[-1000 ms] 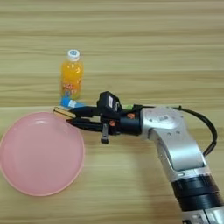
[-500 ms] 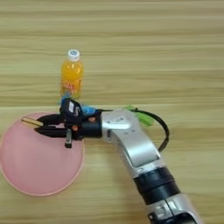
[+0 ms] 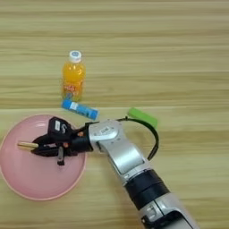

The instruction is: Move the objects on the table

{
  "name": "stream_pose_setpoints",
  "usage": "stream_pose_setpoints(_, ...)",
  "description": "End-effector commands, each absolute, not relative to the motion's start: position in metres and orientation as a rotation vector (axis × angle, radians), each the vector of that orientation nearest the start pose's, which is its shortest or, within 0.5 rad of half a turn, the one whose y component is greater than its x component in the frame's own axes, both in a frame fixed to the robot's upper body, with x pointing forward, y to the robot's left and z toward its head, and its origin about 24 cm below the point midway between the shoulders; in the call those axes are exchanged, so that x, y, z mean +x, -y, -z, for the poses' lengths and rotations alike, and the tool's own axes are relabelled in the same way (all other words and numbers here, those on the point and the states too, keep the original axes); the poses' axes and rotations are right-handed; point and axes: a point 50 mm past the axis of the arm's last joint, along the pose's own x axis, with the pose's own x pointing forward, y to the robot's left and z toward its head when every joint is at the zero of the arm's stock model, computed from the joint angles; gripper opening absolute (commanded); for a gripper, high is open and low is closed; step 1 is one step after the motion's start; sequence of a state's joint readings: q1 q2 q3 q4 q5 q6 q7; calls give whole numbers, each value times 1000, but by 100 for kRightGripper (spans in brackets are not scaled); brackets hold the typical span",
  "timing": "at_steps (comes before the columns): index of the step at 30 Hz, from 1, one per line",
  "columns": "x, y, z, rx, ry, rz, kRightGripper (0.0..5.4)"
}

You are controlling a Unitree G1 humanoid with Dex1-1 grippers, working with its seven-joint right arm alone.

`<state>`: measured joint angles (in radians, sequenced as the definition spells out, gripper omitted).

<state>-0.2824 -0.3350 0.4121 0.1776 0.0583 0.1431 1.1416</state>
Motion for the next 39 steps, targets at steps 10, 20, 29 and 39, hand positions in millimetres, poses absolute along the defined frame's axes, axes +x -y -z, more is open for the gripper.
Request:
stream_pose_setpoints(10,262,86,-67,-308,-113,-1475,207)
stream_pose_setpoints(20,271,114,-125,-210,146,-1384,334)
stream_pose_setpoints(29,274,200,-161,-328,162,-1140,489)
stream_pose_setpoints(39,276,271,-139,-309,-10,-958,538)
